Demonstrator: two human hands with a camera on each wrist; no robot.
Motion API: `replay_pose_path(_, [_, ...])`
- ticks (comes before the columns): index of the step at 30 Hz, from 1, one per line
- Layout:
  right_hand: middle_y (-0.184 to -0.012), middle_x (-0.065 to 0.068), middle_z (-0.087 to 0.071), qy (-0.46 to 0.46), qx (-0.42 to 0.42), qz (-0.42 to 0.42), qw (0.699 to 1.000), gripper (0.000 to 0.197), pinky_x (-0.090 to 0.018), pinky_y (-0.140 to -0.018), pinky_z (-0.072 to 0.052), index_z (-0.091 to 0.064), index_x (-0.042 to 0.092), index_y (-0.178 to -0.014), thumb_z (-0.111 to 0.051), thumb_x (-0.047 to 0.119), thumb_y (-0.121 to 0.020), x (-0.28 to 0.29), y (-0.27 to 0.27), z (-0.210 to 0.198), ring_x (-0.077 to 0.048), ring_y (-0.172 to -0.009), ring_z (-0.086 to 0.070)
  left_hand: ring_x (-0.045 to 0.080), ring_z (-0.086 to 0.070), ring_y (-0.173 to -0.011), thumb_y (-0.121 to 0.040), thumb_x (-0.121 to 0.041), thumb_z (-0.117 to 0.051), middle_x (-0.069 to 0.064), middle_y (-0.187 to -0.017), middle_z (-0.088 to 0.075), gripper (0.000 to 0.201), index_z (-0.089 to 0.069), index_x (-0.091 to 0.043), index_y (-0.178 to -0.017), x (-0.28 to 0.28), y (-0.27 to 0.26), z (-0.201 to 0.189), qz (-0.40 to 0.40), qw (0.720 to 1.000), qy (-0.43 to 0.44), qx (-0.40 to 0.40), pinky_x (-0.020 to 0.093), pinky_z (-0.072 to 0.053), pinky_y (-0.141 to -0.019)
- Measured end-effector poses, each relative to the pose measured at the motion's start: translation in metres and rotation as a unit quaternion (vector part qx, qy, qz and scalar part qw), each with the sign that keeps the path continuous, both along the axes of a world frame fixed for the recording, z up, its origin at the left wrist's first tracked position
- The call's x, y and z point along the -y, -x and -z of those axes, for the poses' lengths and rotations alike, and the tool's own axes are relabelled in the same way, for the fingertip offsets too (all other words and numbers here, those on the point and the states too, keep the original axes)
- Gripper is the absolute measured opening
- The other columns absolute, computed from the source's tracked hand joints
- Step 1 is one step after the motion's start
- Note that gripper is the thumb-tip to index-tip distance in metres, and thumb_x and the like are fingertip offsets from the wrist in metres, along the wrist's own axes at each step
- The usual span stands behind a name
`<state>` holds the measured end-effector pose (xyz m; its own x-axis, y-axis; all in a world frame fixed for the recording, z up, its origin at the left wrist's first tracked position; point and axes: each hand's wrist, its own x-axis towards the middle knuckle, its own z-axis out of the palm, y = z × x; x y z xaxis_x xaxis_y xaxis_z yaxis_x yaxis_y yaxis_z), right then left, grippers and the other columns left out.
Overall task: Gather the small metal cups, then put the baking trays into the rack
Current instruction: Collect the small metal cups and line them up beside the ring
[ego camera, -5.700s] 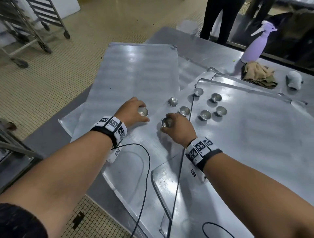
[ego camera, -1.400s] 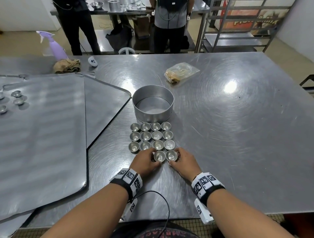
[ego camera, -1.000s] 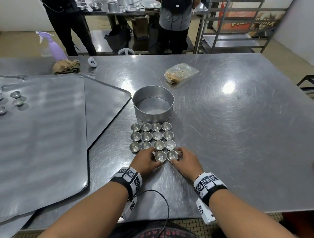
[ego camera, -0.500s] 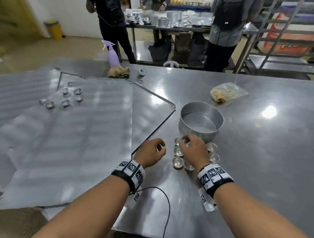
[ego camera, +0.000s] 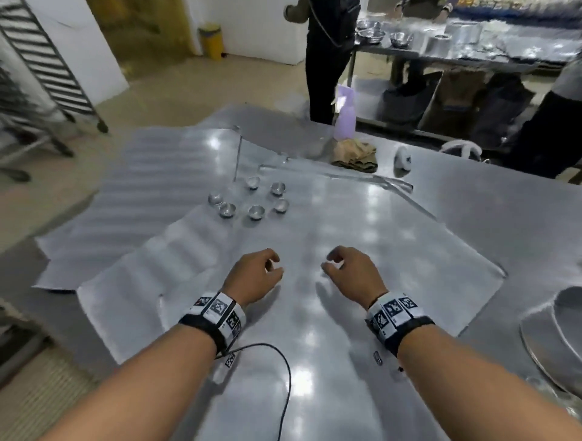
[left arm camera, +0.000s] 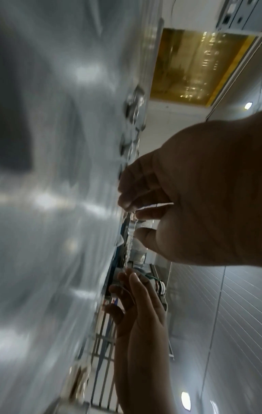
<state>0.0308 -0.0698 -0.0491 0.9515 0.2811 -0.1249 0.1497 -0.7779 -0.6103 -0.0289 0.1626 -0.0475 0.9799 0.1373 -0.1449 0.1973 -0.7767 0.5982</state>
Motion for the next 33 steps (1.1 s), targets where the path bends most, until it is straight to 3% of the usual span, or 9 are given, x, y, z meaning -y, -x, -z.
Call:
replay_pose_path(4, [-0.122, -0.002, -0.062, 0.025, -0.009, -0.038, 0.999, 0.037, -0.033, -0.086, -0.049, -0.062, 0.022, -0.121, -0.063, 0.042, -0.090, -0.064, -0.058, 0.004, -0.020, -0.101, -0.062, 0.020, -0.062, -0.100, -0.089, -0.036, -0.067, 0.001, -0.123, -0.060, 0.043, -0.058, -0.022, -0.129, -0.069, -0.048, 0.002, -0.010, 0.999, -0.035, -0.016, 0.032, -0.048, -0.088])
replay_pose_path(7, [-0.132, -0.003, -0.059, 0.039, -0.011, -0.045, 0.998, 0.047, -0.038, -0.093, -0.050, -0.056, 0.022, -0.131, -0.063, 0.041, -0.089, -0.098, -0.099, 0.009, -0.023, -0.111, -0.061, 0.026, -0.059, -0.109, -0.088, -0.037, -0.067, 0.005, -0.136, -0.053, 0.053, -0.051, -0.022, -0.137, -0.099, -0.085, 0.009, -0.004, 0.999, -0.047, -0.024, 0.035, -0.047, -0.093])
replay_pose_path(12, [-0.146, -0.008, -0.049, 0.067, -0.002, -0.067, 0.996, 0.063, -0.035, -0.102, -0.042, -0.044, 0.020, -0.145, -0.068, 0.034, -0.088, -0.134, -0.154, 0.020, -0.027, -0.127, -0.052, 0.028, -0.053, -0.122, -0.086, -0.037, -0.070, 0.003, -0.145, -0.046, 0.066, -0.043, -0.024, -0.144, -0.116, -0.135, 0.021, 0.013, 0.998, -0.054, -0.020, 0.037, -0.045, -0.100])
replay_pose_path(18, [-0.146, -0.006, -0.047, 0.082, -0.014, -0.093, 0.992, 0.077, -0.039, -0.105, -0.044, -0.040, 0.028, -0.148, -0.073, 0.038, -0.079, -0.158, -0.198, 0.043, -0.028, -0.127, -0.052, 0.029, -0.044, -0.134, -0.087, -0.039, -0.069, 0.002, -0.154, -0.039, 0.073, -0.037, -0.022, -0.151, -0.118, -0.173, 0.039, 0.041, 0.996, -0.073, -0.012, 0.032, -0.035, -0.104])
replay_pose_path(21, [-0.135, -0.005, -0.058, 0.095, -0.003, -0.110, 0.989, 0.073, -0.041, -0.098, -0.049, -0.045, 0.033, -0.143, -0.071, 0.041, -0.076, -0.165, -0.207, 0.054, -0.029, -0.118, -0.058, 0.027, -0.048, -0.133, -0.086, -0.040, -0.070, 0.004, -0.150, -0.046, 0.072, -0.042, -0.019, -0.149, -0.119, -0.183, 0.045, 0.047, 0.996, -0.073, -0.001, 0.032, -0.035, -0.105])
replay_pose_path(25, [-0.124, -0.007, -0.064, 0.101, 0.018, -0.093, 0.990, 0.056, -0.039, -0.094, -0.049, -0.057, 0.025, -0.134, -0.071, 0.031, -0.081, -0.164, -0.207, 0.063, -0.030, -0.113, -0.059, 0.029, -0.055, -0.121, -0.083, -0.038, -0.071, 0.007, -0.132, -0.057, 0.057, -0.057, -0.016, -0.133, -0.117, -0.183, 0.048, 0.042, 0.996, -0.073, -0.004, 0.035, -0.041, -0.100])
replay_pose_path(28, [-0.125, -0.006, -0.063, 0.093, 0.019, -0.087, 0.992, 0.055, -0.036, -0.093, -0.048, -0.059, 0.022, -0.133, -0.072, 0.035, -0.081, -0.157, -0.198, 0.064, -0.028, -0.114, -0.059, 0.030, -0.057, -0.113, -0.083, -0.035, -0.071, 0.009, -0.124, -0.057, 0.048, -0.062, -0.011, -0.122, -0.114, -0.177, 0.046, 0.040, 0.996, -0.073, -0.019, 0.034, -0.043, -0.094])
replay_pose_path(33, [-0.129, -0.005, -0.062, 0.085, 0.005, -0.084, 0.993, 0.057, -0.037, -0.096, -0.048, -0.058, 0.020, -0.135, -0.073, 0.036, -0.083, -0.136, -0.159, 0.057, -0.027, -0.117, -0.058, 0.031, -0.056, -0.113, -0.080, -0.031, -0.073, 0.010, -0.122, -0.057, 0.048, -0.061, -0.011, -0.122, -0.097, -0.154, 0.042, 0.054, 0.995, -0.074, -0.039, 0.036, -0.046, -0.095])
